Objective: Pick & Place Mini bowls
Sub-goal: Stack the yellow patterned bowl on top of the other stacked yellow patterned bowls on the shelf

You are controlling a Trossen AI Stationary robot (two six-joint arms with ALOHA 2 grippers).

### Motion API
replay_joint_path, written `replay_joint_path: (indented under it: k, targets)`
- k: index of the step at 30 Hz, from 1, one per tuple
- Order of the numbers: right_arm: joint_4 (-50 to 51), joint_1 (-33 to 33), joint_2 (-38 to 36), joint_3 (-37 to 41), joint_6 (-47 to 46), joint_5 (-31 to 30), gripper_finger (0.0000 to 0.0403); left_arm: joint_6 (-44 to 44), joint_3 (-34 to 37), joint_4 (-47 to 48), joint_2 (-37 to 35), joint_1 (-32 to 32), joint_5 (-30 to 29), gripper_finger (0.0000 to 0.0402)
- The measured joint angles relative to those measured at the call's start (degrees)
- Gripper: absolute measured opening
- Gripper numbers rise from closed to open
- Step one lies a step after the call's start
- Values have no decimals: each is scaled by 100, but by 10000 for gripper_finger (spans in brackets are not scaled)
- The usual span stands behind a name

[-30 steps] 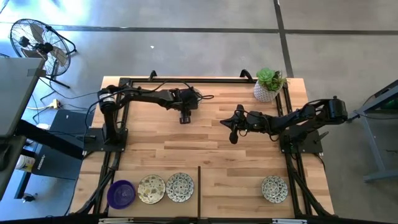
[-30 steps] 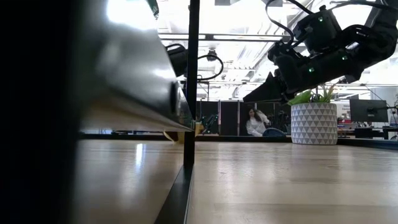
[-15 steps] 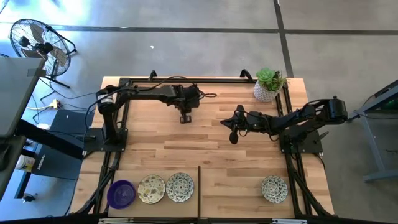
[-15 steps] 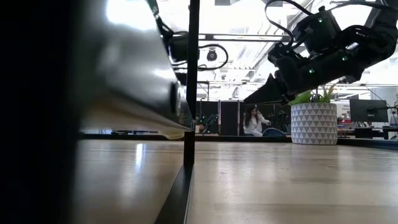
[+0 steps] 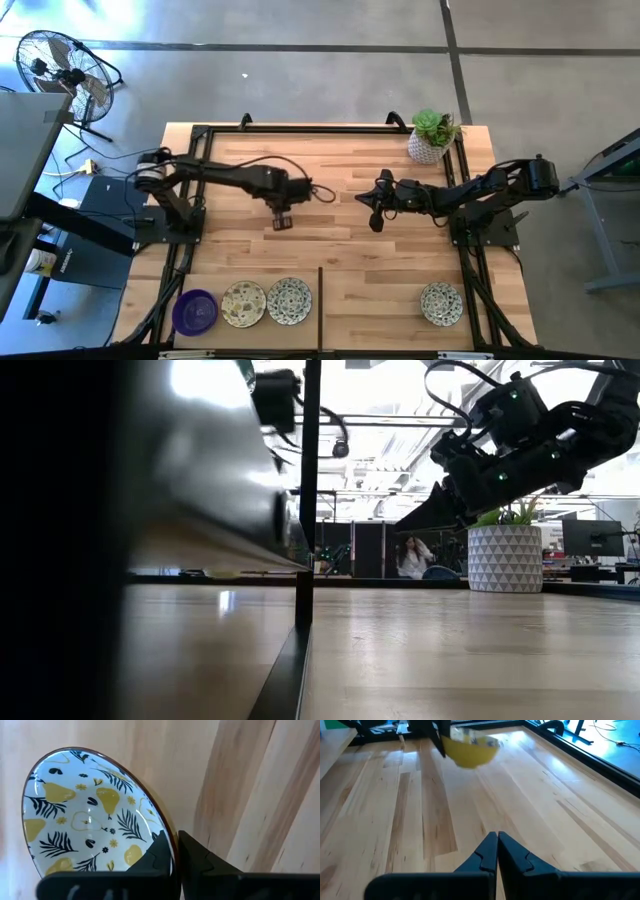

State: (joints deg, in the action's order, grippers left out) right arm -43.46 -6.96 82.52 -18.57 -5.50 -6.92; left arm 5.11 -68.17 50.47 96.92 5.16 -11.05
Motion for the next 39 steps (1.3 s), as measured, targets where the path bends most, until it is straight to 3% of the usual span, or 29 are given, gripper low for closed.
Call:
replay_joint_path:
  k: [10,19,28,39]
  targets:
    - [-50,0,2,0,0,0,1,1026,759,-139,-203,-672,-173,11]
    - [-63,0,2,0,0,2,1,1219,921,-305,-203,-868,-239,17]
    - [-87,0,2,0,-38,2,1,1276,855,-385,-189,-860,757,77]
    - [-71,0,2,0,-44,48,2,1285,552,338,-710,-856,819,121]
